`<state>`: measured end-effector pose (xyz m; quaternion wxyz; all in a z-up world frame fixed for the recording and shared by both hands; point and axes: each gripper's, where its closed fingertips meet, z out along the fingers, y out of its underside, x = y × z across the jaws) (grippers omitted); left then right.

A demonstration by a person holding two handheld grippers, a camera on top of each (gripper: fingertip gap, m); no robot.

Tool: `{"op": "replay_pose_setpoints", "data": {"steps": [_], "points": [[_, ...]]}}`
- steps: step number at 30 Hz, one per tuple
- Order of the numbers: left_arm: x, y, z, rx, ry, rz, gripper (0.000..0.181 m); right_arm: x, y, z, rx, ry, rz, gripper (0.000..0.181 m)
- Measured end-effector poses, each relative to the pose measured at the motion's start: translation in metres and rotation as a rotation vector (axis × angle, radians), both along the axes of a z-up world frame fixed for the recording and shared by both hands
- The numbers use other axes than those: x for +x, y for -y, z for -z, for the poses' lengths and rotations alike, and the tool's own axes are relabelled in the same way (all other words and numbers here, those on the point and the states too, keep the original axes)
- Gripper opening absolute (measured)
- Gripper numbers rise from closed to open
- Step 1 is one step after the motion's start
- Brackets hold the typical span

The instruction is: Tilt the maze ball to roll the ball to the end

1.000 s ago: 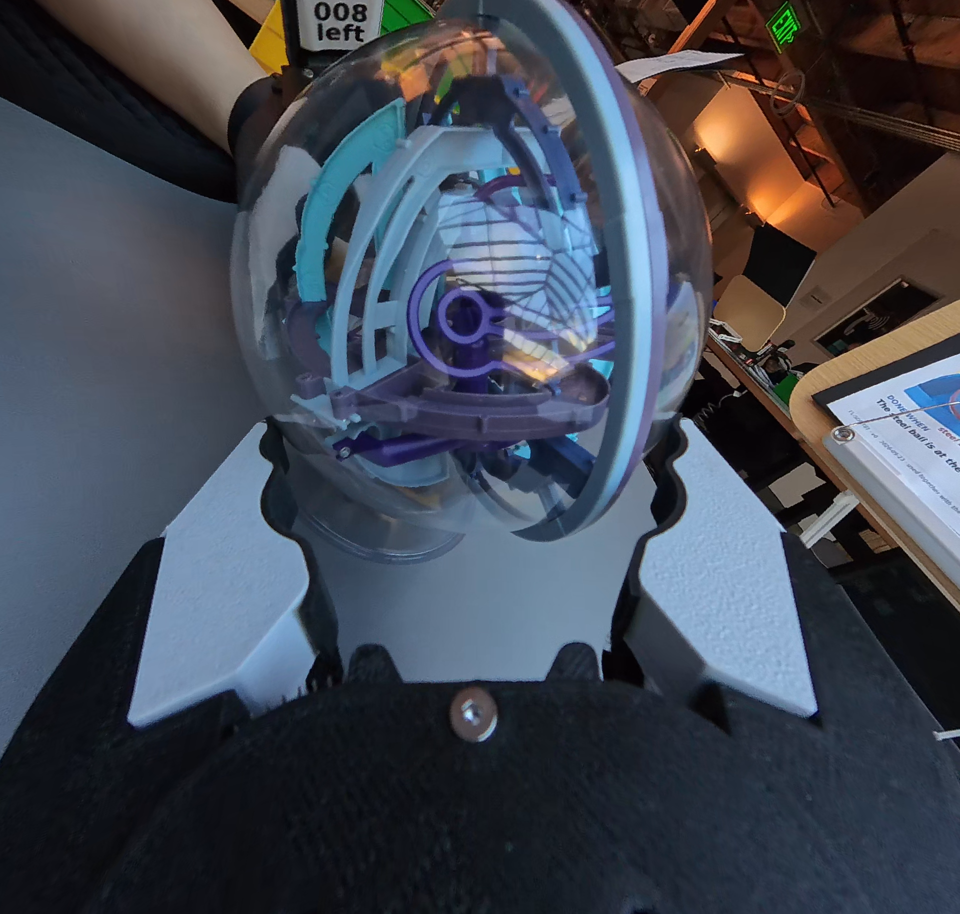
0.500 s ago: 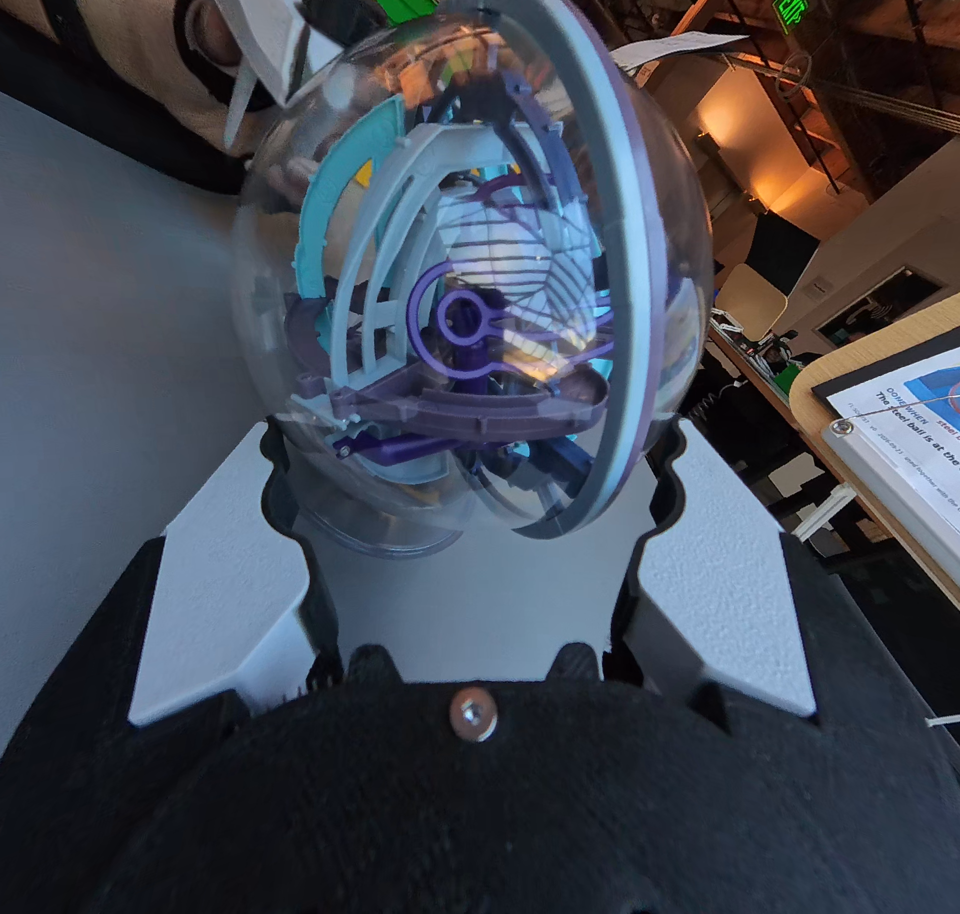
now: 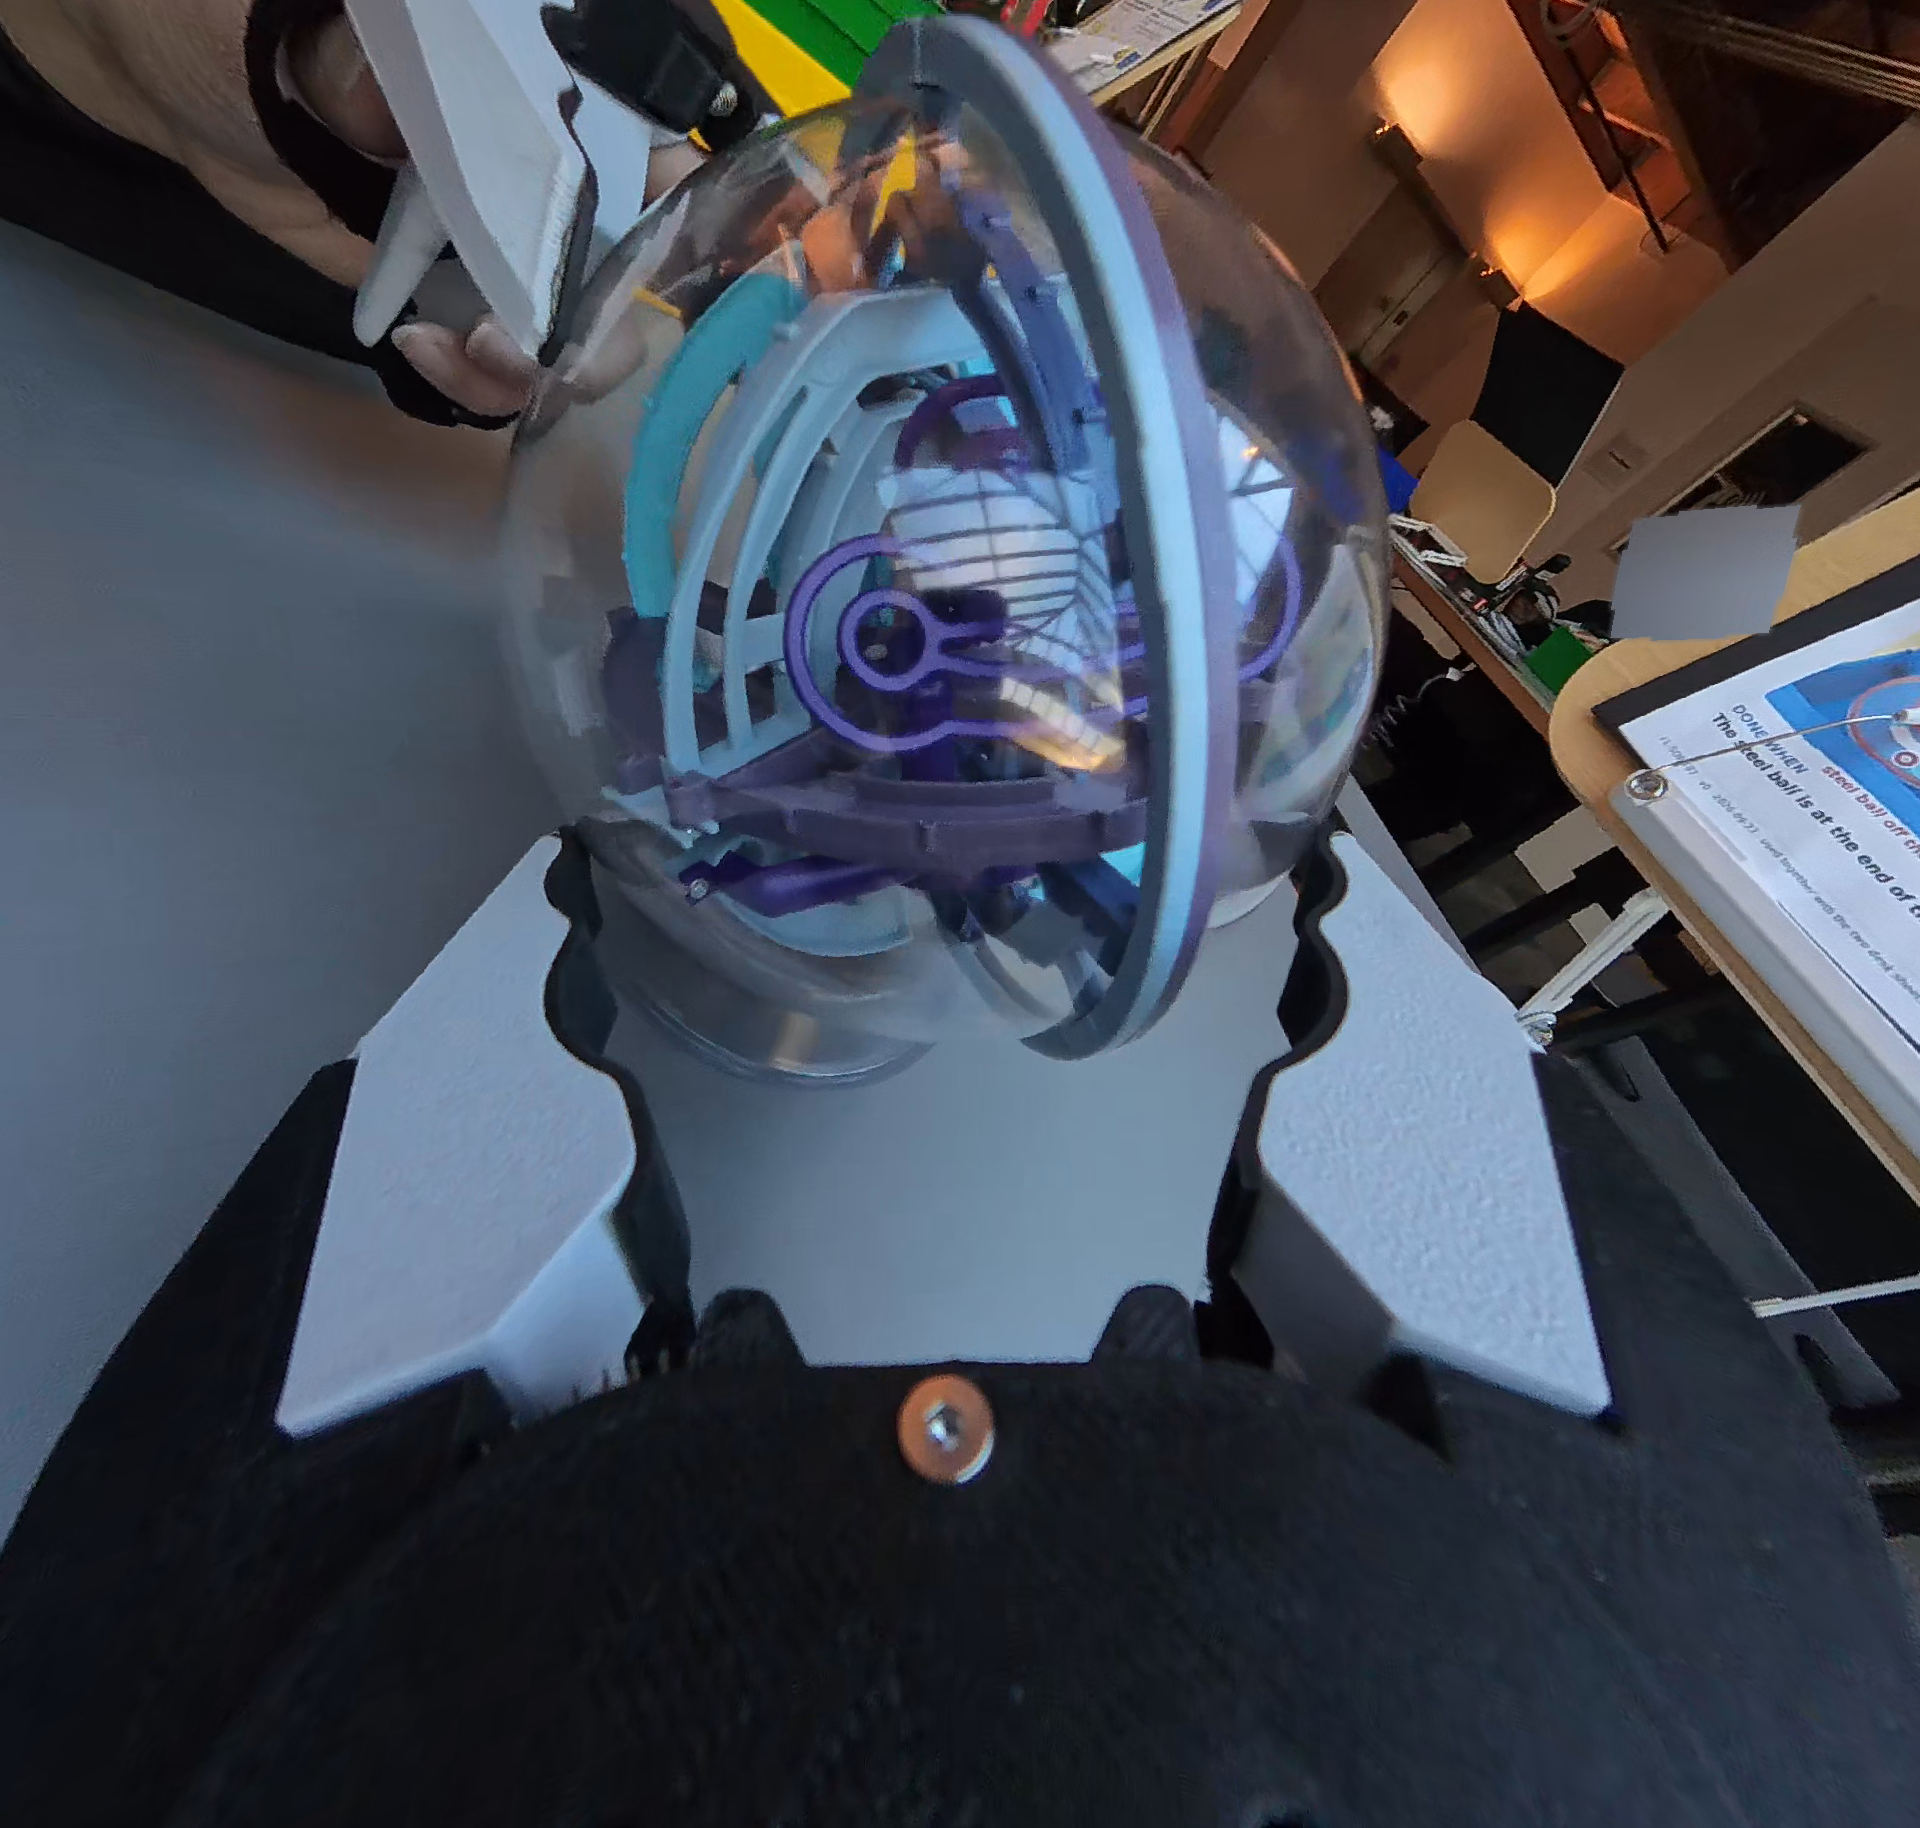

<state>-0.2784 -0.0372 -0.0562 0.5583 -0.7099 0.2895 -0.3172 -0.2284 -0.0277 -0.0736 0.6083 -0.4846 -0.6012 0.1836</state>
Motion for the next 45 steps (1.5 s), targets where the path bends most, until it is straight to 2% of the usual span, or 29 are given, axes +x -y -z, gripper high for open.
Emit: {"op": "replay_pose_setpoints", "data": {"steps": [4,9,11,14,17,21,22,26,40,45], "points": [[-0.007,-0.001,0.008,-0.013,-0.017,-0.011,0.150,0.006,0.003,-0.009,-0.038,-0.039,-0.040,0.131],[-0.006,0.001,0.001,-0.004,0.017,-0.021,0.144,0.016,-0.006,-0.027,-0.099,-0.097,-0.156,0.145],[-0.005,0.000,0.004,-0.011,-0.001,-0.039,0.144,0.015,-0.009,-0.021,-0.155,-0.048,-0.219,0.149],[-0.006,0.000,0.006,-0.017,0.007,-0.082,0.146,0.010,-0.014,-0.004,-0.134,0.103,-0.287,0.153],[-0.007,0.001,0.013,-0.027,0.003,-0.130,0.146,0.002,-0.017,-0.001,-0.139,0.167,-0.353,0.154],[0.001,0.004,0.023,-0.027,-0.075,-0.115,0.141,-0.007,-0.018,0.019,-0.179,0.255,-0.409,0.152],[0.003,0.004,0.021,-0.012,-0.080,-0.108,0.136,-0.010,-0.018,0.020,-0.182,0.248,-0.403,0.152],[0.003,0.005,0.017,0.014,-0.091,-0.090,0.135,-0.010,-0.019,0.017,-0.181,0.196,-0.345,0.145],[-0.021,0.004,-0.001,-0.055,0.079,-0.049,0.132,0.003,0.006,0.006,-0.275,0.087,-0.152,0.144],[-0.025,0.005,-0.003,-0.075,0.131,-0.052,0.129,0.010,0.011,0.005,-0.228,0.095,-0.134,0.144]]}}
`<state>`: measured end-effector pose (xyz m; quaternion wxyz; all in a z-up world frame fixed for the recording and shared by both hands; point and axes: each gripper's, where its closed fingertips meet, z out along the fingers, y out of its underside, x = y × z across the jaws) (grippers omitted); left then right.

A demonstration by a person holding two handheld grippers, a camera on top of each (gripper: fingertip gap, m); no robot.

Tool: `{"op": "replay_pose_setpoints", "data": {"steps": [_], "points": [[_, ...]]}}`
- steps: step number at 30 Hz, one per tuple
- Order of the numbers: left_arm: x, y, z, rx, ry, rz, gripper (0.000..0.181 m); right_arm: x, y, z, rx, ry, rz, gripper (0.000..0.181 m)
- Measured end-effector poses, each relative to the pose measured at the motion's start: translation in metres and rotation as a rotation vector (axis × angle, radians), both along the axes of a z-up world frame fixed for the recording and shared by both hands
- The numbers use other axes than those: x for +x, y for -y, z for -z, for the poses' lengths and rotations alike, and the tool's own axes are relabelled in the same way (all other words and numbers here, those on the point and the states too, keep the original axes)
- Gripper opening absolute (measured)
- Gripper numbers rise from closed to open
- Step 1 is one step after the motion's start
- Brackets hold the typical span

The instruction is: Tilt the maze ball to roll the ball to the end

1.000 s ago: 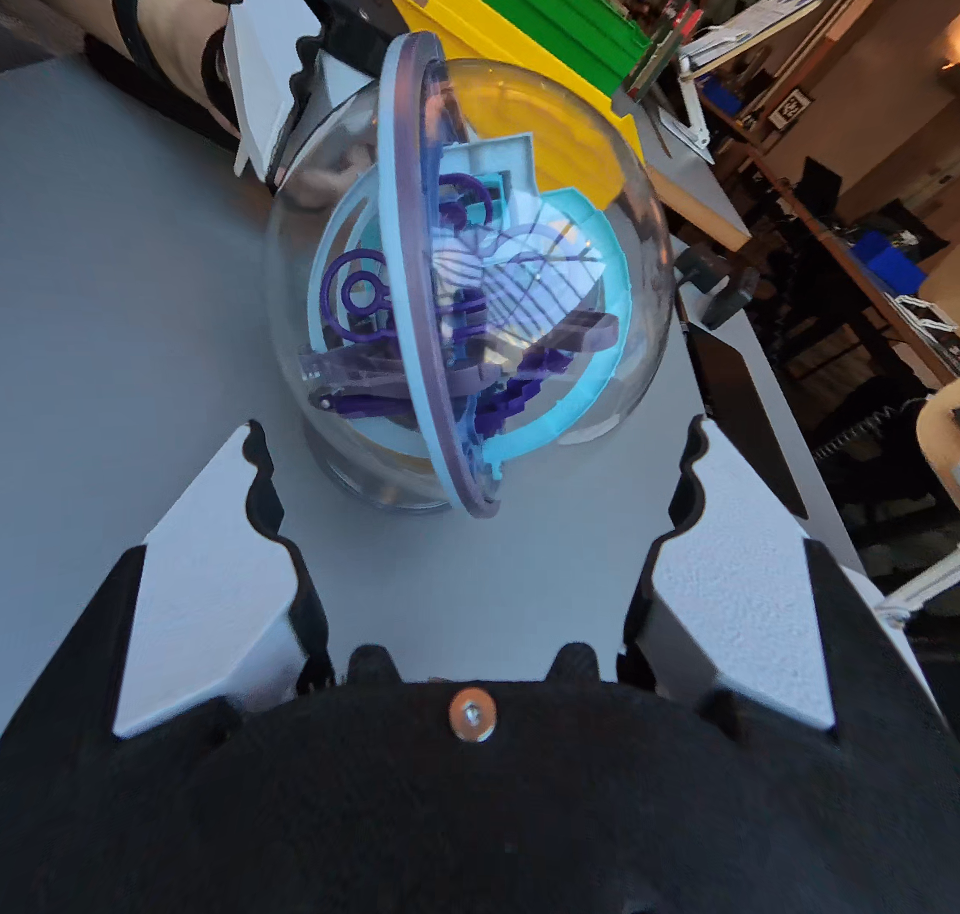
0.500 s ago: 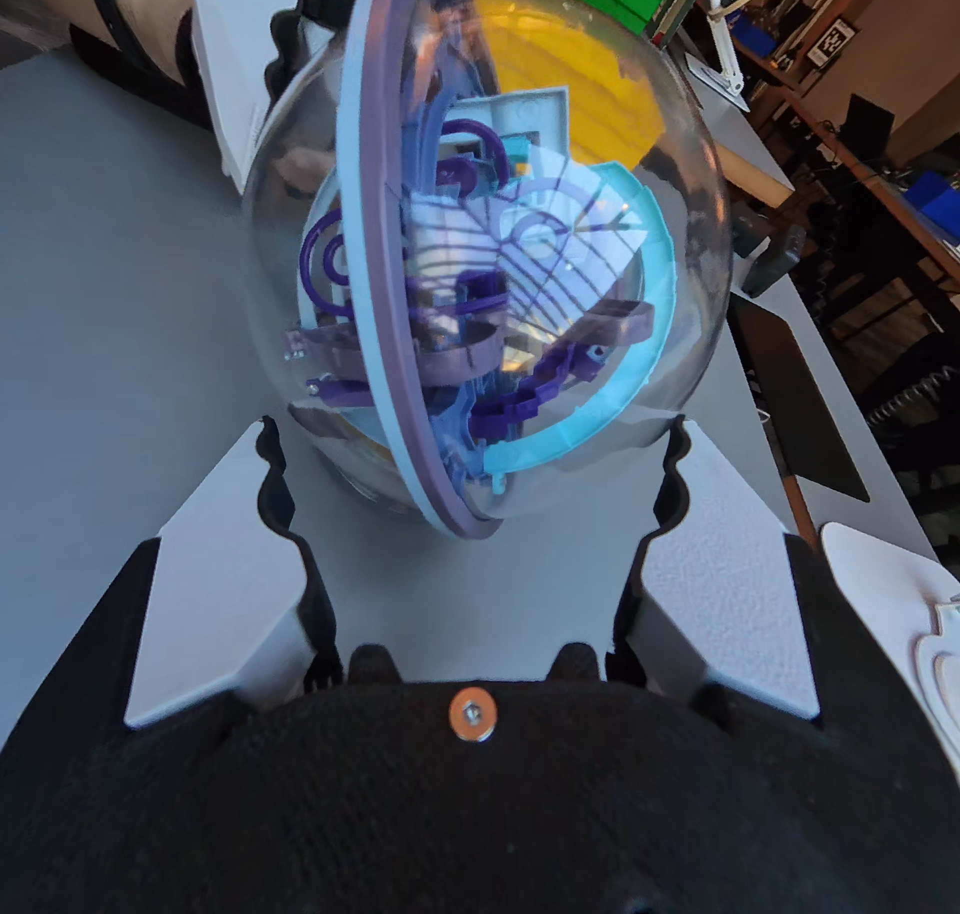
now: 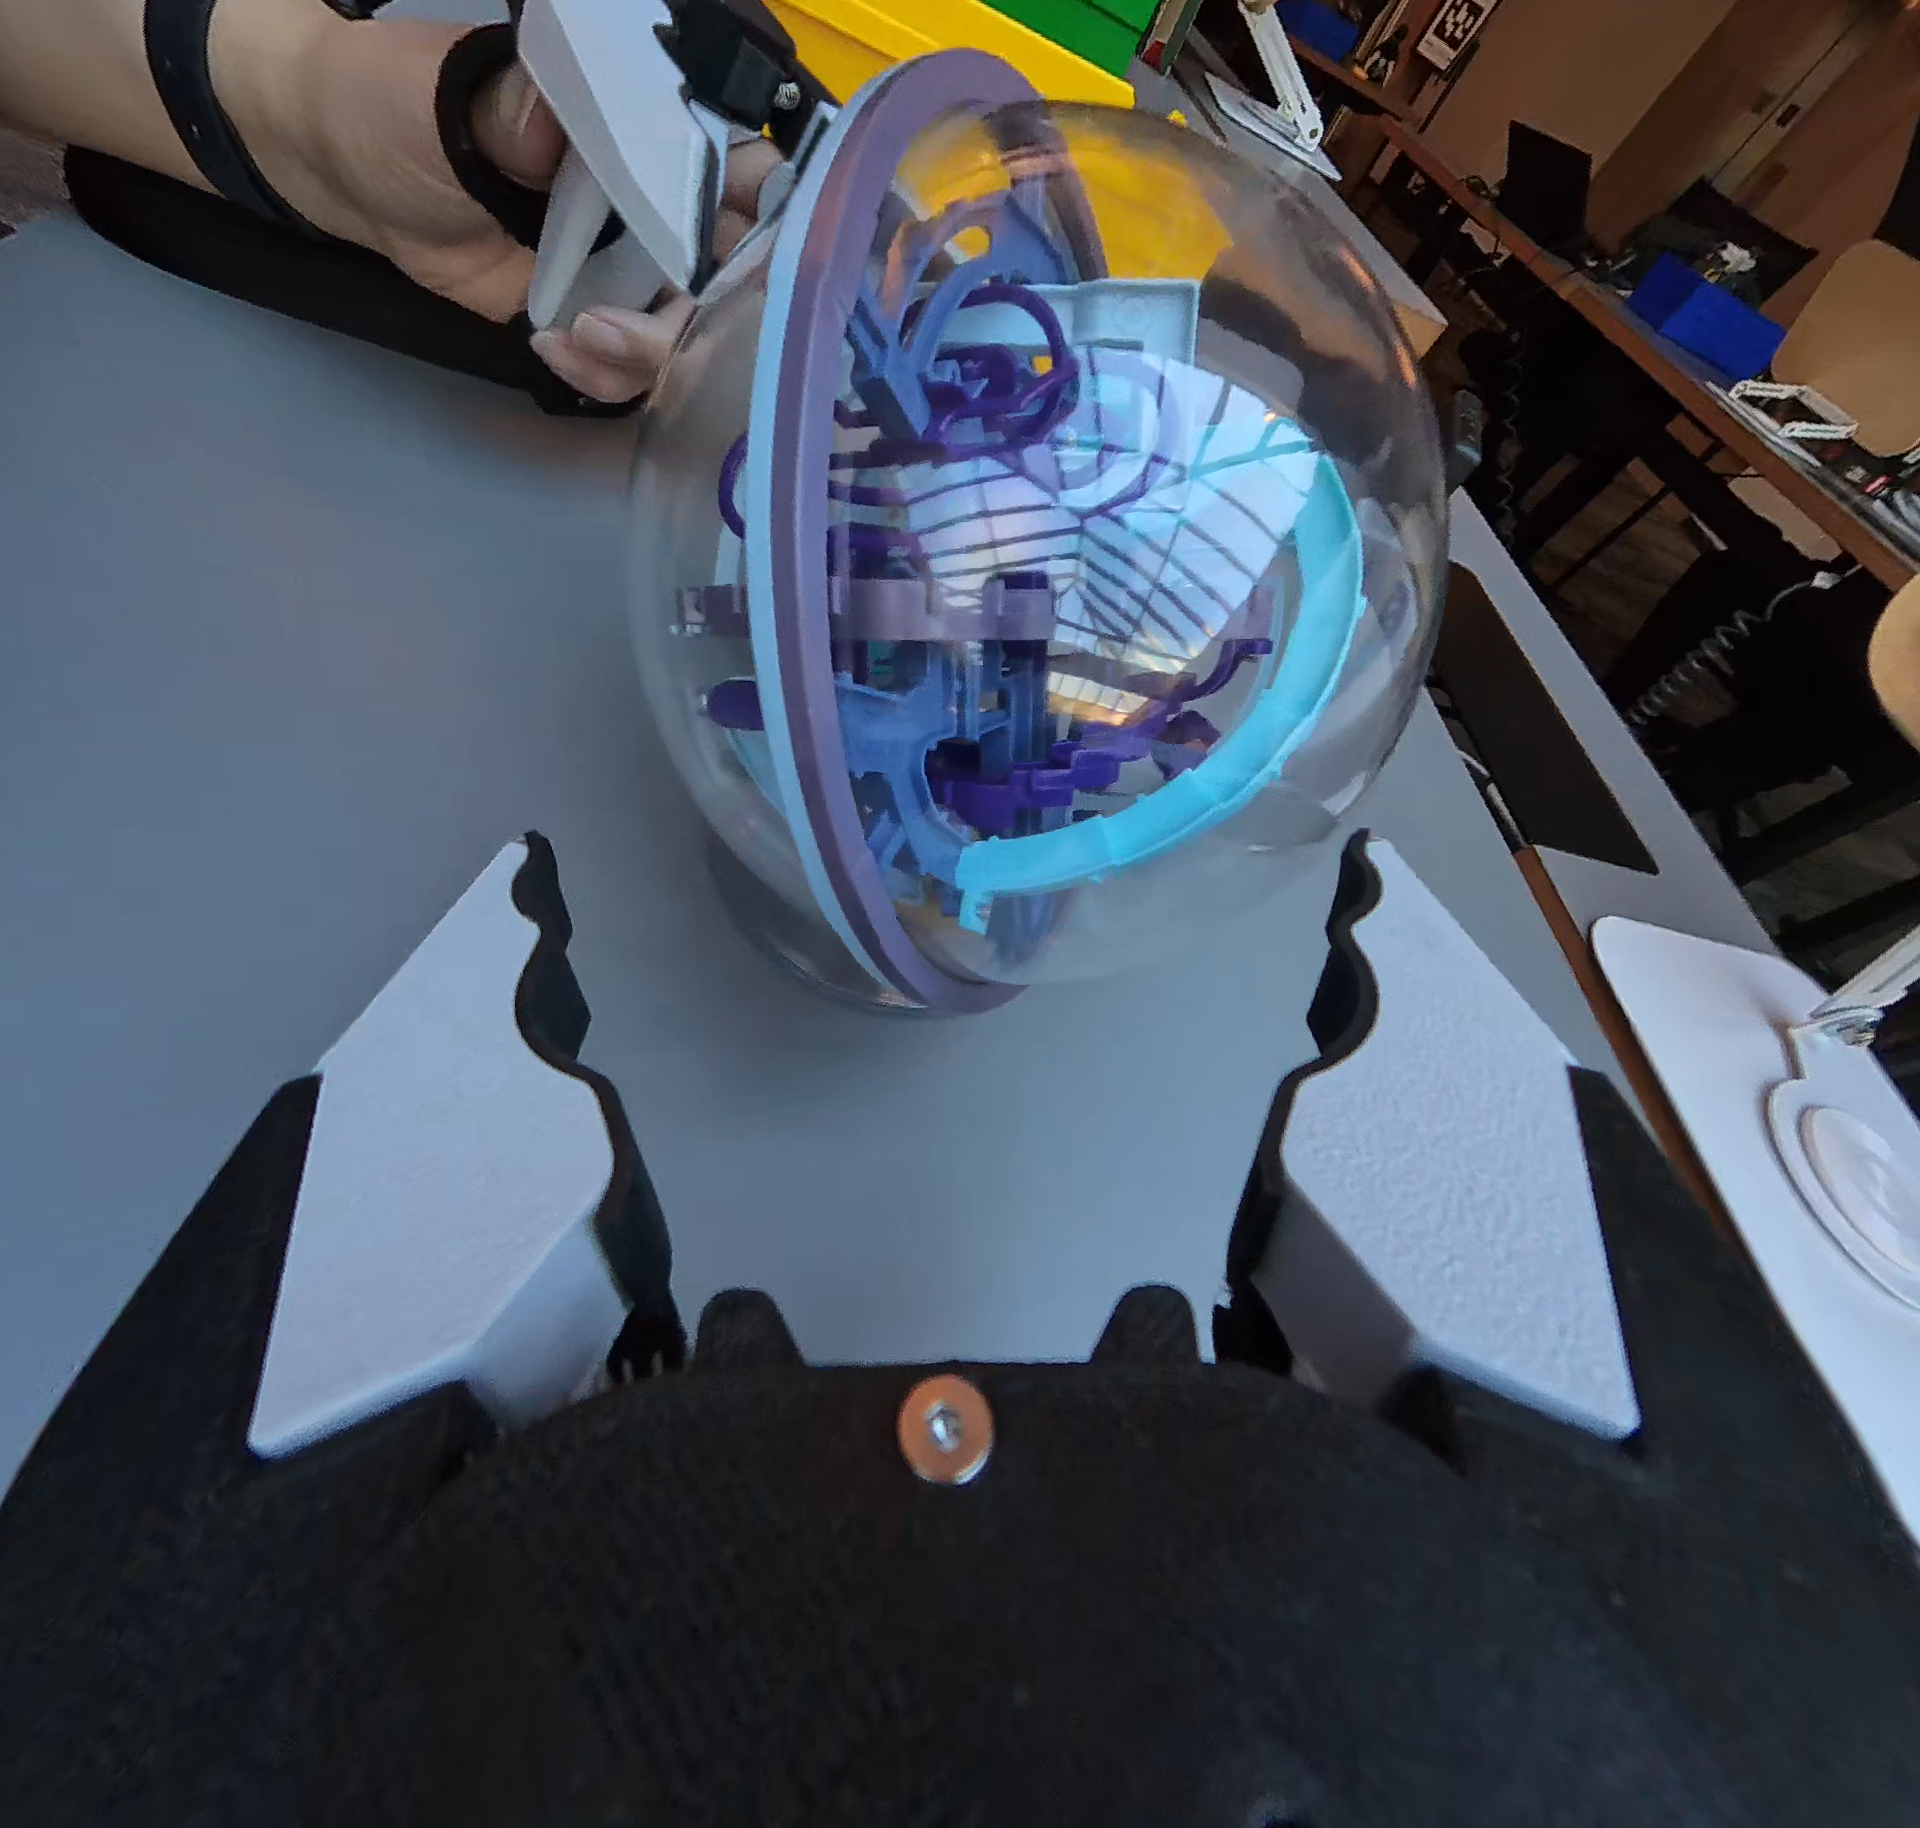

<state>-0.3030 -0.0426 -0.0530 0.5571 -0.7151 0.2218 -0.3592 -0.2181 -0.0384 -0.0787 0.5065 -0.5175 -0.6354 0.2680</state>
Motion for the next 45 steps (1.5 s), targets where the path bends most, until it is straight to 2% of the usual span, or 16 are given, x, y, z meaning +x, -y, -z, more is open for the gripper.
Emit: {"op": "replay_pose_setpoints", "data": {"steps": [3,8,12,21,26,29,32,37,43,45], "points": [[0.008,0.006,0.001,0.027,-0.030,-0.002,0.130,0.001,-0.010,-0.007,0.048,0.000,-0.021,0.152],[0.025,0.005,0.010,0.069,-0.139,-0.027,0.136,-0.010,-0.019,0.004,0.078,0.091,-0.138,0.153],[0.028,0.001,0.014,0.086,-0.200,-0.024,0.136,-0.018,-0.015,0.001,0.084,0.074,-0.142,0.149],[-0.001,0.001,0.013,0.036,-0.135,-0.011,0.137,-0.006,0.004,-0.005,0.040,0.004,-0.044,0.148],[-0.018,0.001,0.007,0.044,-0.102,-0.026,0.132,0.002,0.011,-0.012,0.050,-0.011,-0.049,0.142],[-0.009,0.009,0.004,0.045,-0.082,0.033,0.133,0.003,-0.002,-0.021,0.097,0.001,-0.070,0.148],[0.013,0.018,0.013,0.041,-0.133,0.084,0.143,-0.002,-0.019,-0.016,0.086,0.101,-0.116,0.153],[0.037,0.013,0.015,0.035,-0.136,0.058,0.158,-0.014,-0.014,-0.011,-0.009,0.186,-0.240,0.149],[0.026,-0.001,0.010,0.051,-0.134,0.031,0.148,-0.017,-0.008,-0.012,0.023,0.137,-0.178,0.141],[0.020,-0.004,0.006,0.047,-0.125,0.047,0.153,-0.016,-0.005,-0.014,0.013,0.119,-0.139,0.138]]}}
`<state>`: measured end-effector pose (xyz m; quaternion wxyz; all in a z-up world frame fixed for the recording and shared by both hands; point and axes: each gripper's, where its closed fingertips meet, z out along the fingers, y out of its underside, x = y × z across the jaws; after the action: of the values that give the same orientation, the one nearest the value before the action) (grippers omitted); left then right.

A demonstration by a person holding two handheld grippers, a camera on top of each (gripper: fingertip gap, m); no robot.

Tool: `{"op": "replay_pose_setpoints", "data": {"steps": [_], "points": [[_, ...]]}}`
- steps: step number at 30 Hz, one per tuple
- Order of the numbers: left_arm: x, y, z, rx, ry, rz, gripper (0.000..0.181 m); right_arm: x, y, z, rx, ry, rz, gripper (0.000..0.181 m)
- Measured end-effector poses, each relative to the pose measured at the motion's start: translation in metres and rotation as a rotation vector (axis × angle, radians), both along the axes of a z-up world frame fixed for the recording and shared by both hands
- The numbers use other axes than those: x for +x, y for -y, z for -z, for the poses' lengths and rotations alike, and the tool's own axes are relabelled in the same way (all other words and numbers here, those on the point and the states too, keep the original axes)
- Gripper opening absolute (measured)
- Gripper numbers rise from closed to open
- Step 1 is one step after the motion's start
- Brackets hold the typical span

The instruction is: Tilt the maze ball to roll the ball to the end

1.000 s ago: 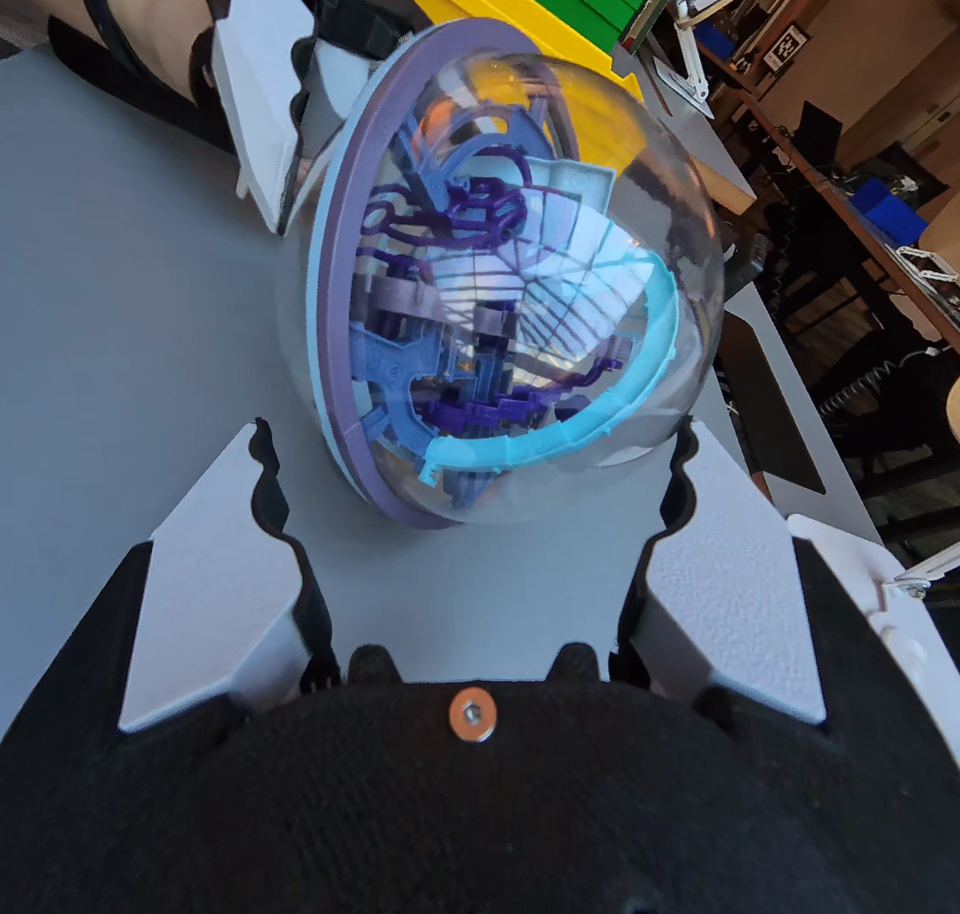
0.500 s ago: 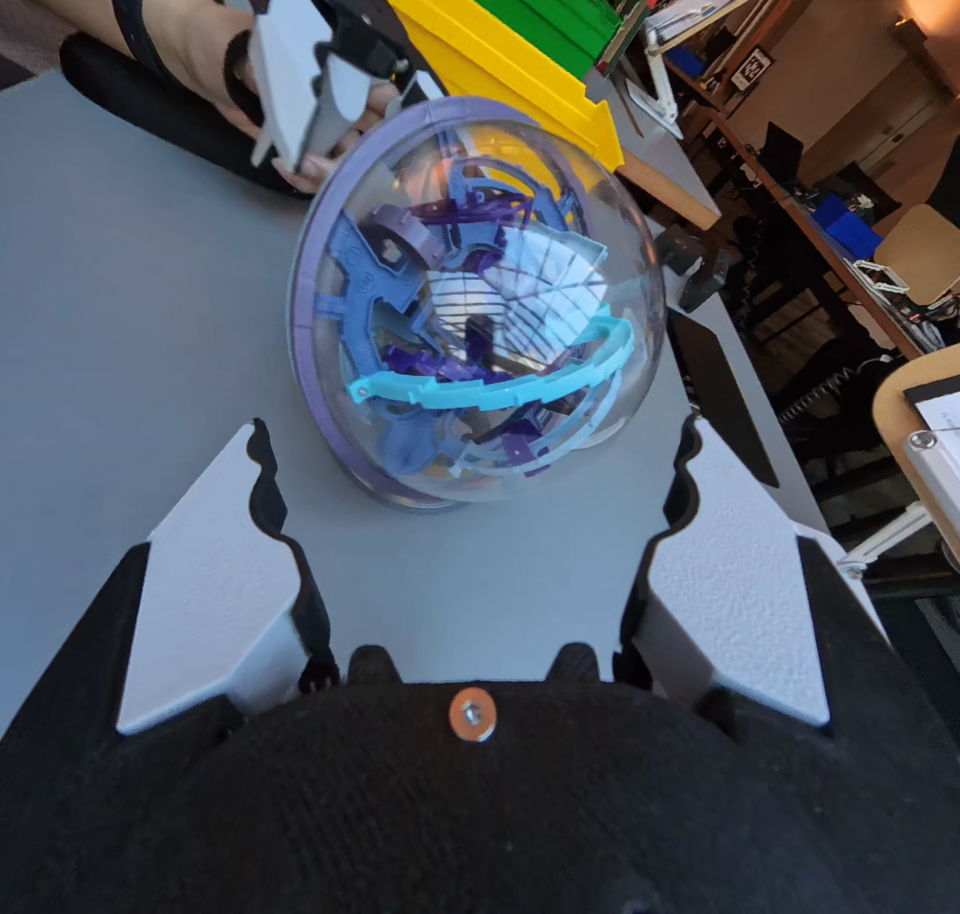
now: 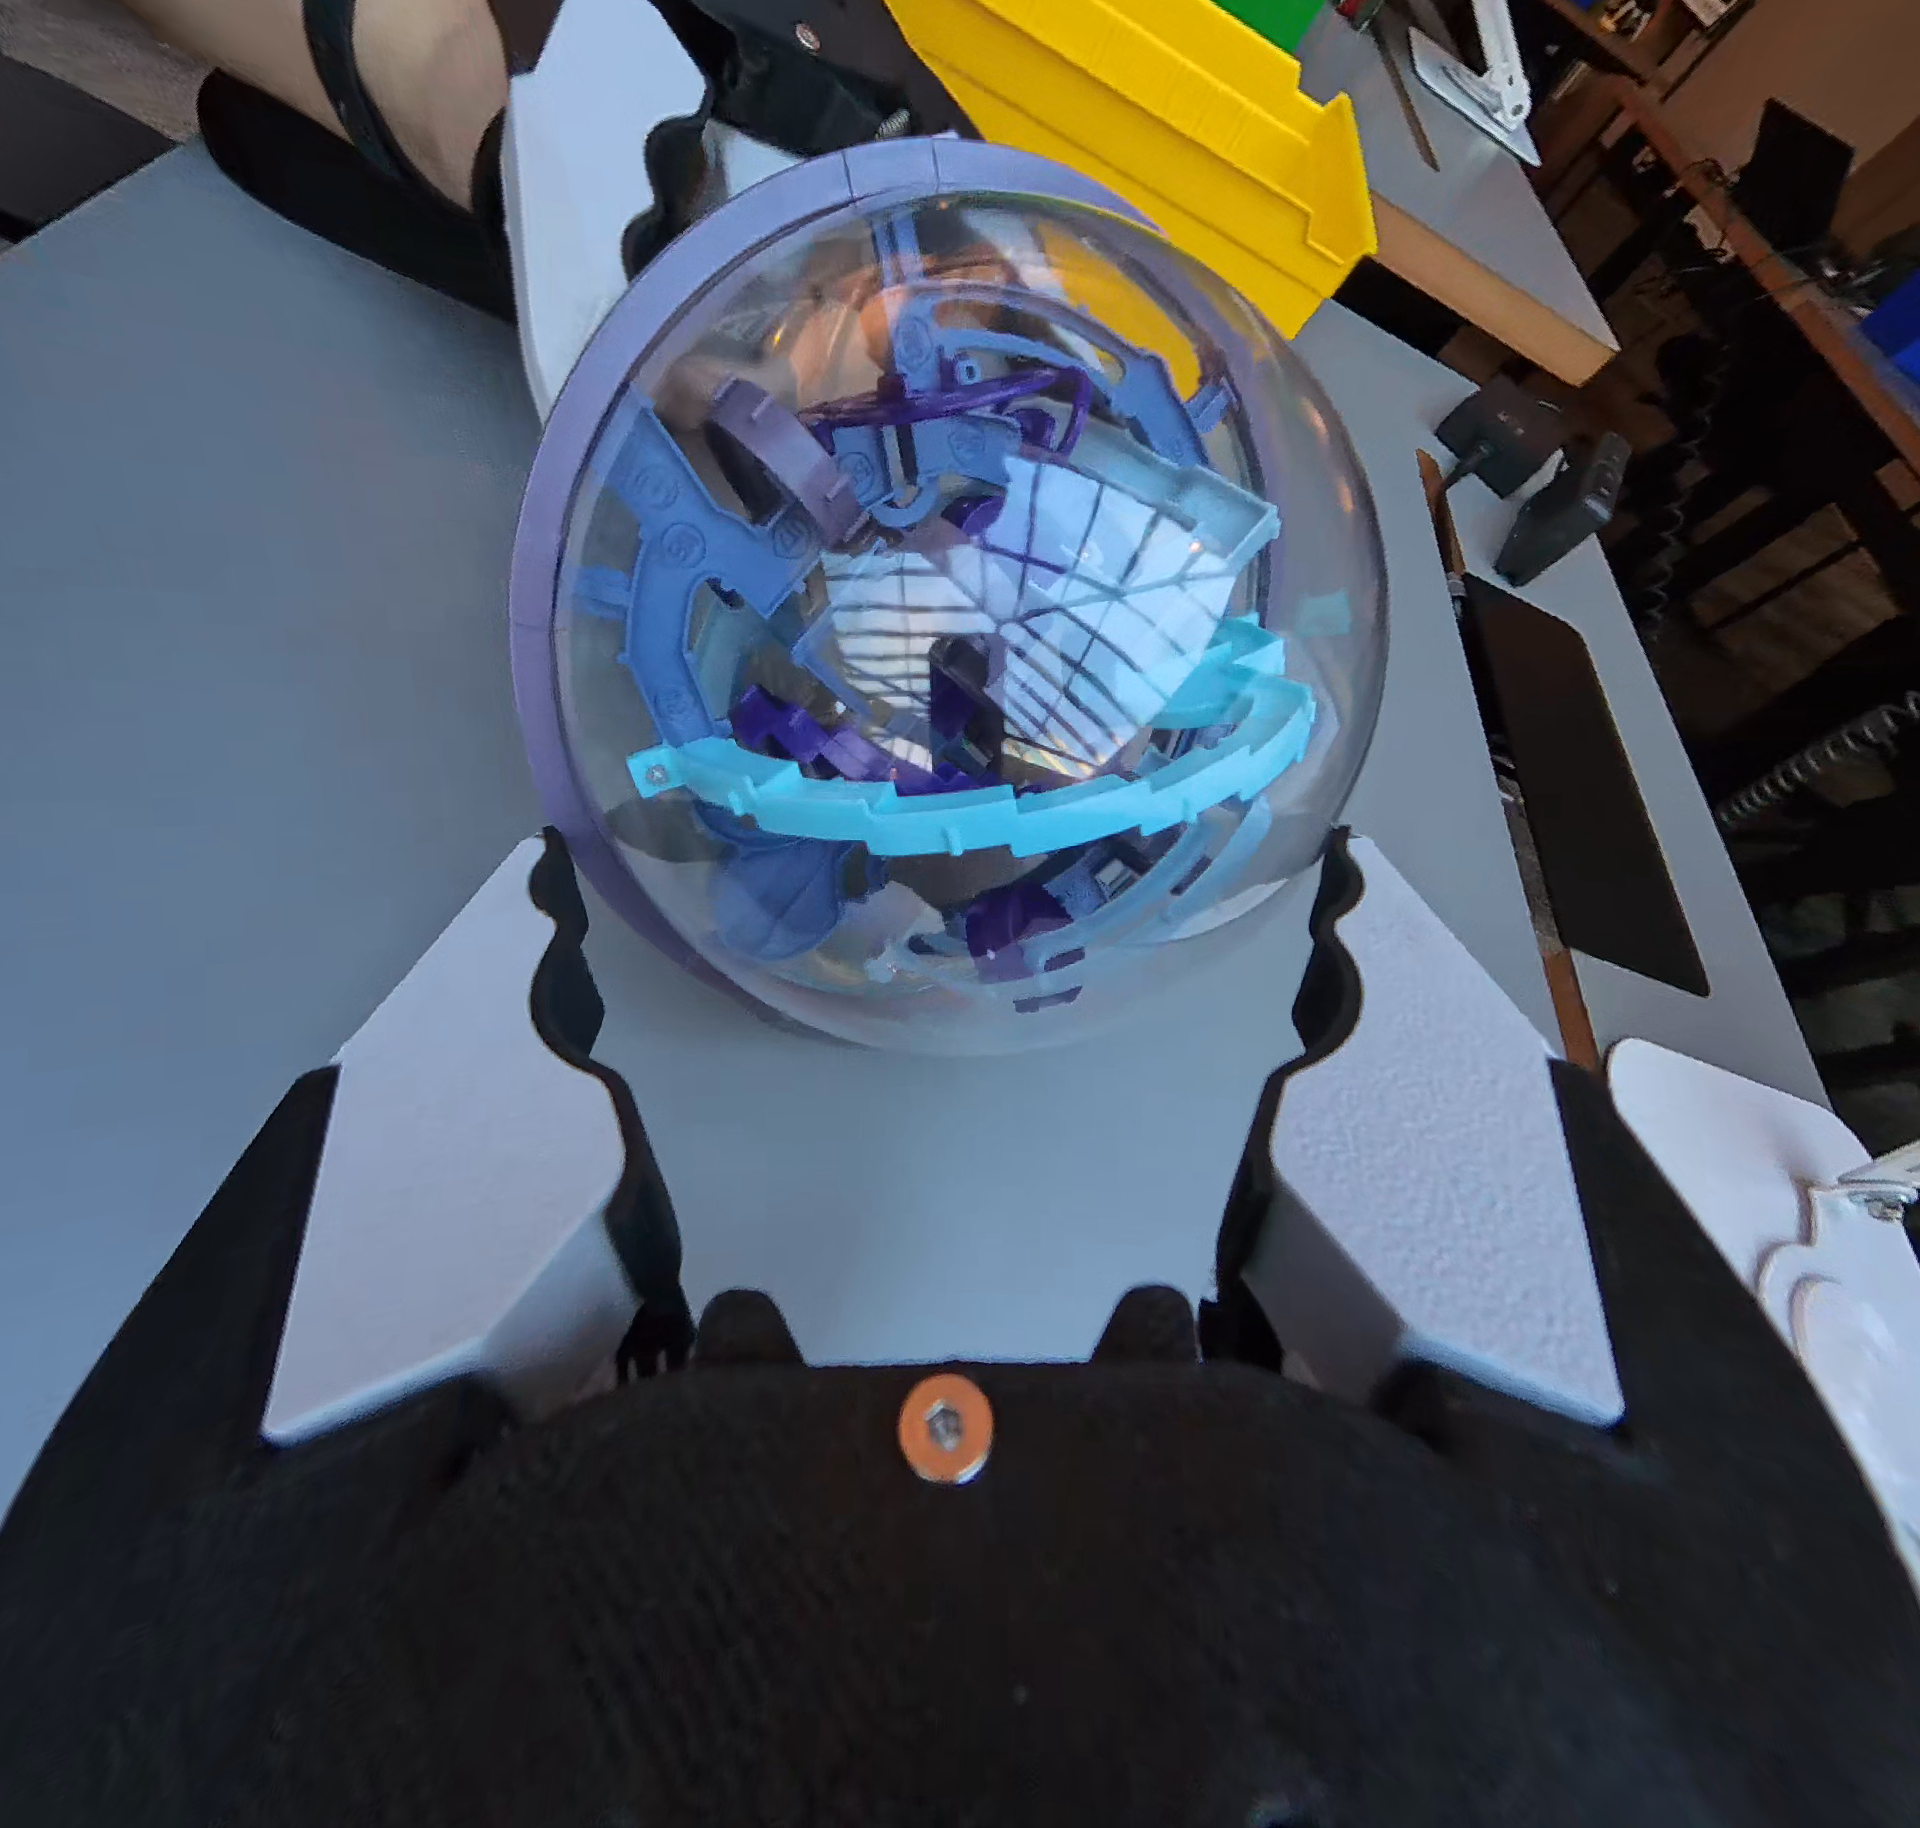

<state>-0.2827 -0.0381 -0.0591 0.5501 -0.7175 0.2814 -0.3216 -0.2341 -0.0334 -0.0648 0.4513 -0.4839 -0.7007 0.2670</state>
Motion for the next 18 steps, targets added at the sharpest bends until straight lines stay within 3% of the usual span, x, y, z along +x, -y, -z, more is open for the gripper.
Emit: {"op": "replay_pose_setpoints", "data": {"steps": [5,9,14,18], "points": [[-0.007,0.003,-0.002,-0.008,0.028,0.058,0.147,0.003,0.004,0.002,0.008,0.010,0.098,0.137],[-0.011,0.010,0.000,0.008,0.041,0.143,0.139,0.008,0.007,0.002,0.075,0.044,0.082,0.137],[-0.010,0.015,0.013,0.143,-0.146,0.259,0.140,0.004,0.000,-0.007,0.246,0.124,-0.028,0.152],[-0.001,0.012,0.024,0.263,-0.284,0.237,0.141,-0.003,-0.006,-0.002,0.300,0.202,-0.104,0.153]]}}
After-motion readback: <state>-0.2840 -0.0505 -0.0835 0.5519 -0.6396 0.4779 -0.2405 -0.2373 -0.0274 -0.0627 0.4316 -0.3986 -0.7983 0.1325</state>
